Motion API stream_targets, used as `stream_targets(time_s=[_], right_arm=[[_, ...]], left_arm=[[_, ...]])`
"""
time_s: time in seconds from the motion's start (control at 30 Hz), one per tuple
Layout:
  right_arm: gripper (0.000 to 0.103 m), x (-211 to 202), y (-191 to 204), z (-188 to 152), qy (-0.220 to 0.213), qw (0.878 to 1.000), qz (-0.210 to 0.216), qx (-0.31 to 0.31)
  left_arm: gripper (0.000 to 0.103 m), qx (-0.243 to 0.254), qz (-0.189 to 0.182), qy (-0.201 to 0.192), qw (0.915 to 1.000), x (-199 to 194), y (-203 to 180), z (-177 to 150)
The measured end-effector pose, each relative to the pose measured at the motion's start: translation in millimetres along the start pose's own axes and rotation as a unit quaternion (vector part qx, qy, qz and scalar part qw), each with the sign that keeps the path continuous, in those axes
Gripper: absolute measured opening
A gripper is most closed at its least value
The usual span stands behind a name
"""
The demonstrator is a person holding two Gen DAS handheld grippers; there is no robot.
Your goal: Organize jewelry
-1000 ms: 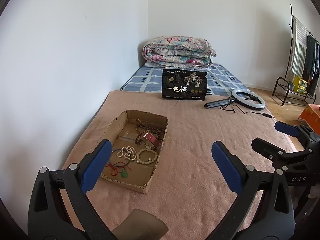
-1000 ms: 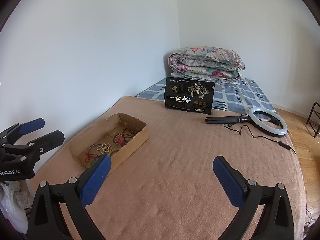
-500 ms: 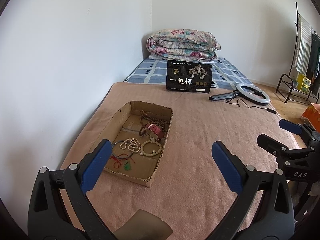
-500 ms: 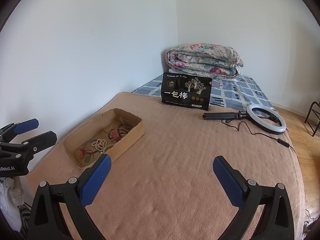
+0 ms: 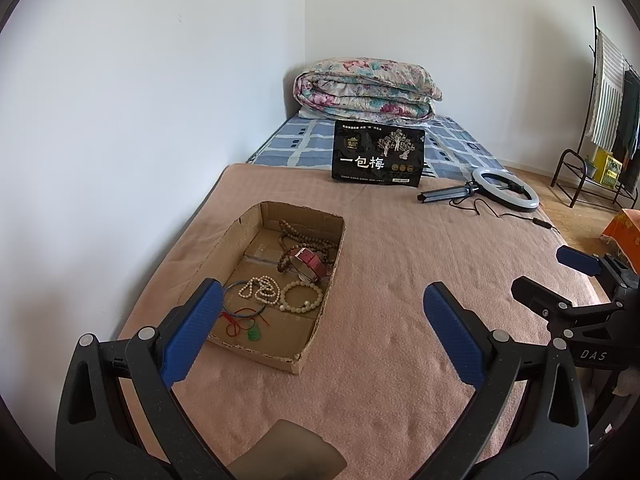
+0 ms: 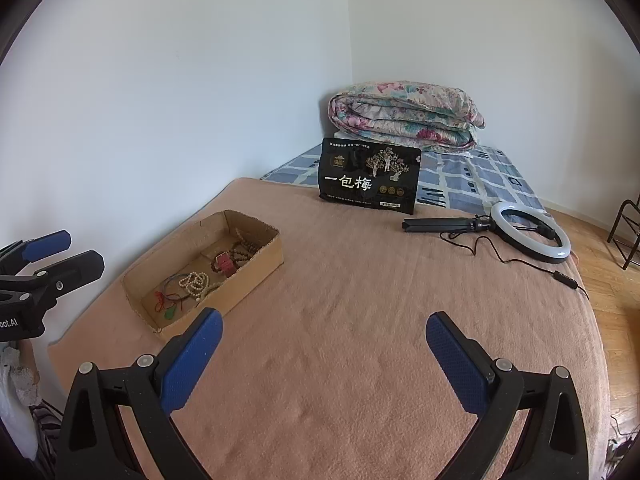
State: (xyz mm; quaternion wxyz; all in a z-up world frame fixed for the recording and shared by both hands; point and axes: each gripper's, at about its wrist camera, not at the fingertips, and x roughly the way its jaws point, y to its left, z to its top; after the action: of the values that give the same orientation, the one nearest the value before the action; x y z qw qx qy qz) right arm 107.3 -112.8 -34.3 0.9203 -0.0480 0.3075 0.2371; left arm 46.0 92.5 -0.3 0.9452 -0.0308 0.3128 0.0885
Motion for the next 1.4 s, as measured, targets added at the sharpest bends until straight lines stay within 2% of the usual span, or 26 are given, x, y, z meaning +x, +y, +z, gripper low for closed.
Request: stream_targets(time_s=[1.4], right_arm=[[0.103, -0.6, -0.5, -6.3, 0.008, 1.000, 0.002, -0.001]], left_arm=[[0.102, 0.003, 0.003, 0.002, 1.0000, 1.3, 0.3, -0.2]])
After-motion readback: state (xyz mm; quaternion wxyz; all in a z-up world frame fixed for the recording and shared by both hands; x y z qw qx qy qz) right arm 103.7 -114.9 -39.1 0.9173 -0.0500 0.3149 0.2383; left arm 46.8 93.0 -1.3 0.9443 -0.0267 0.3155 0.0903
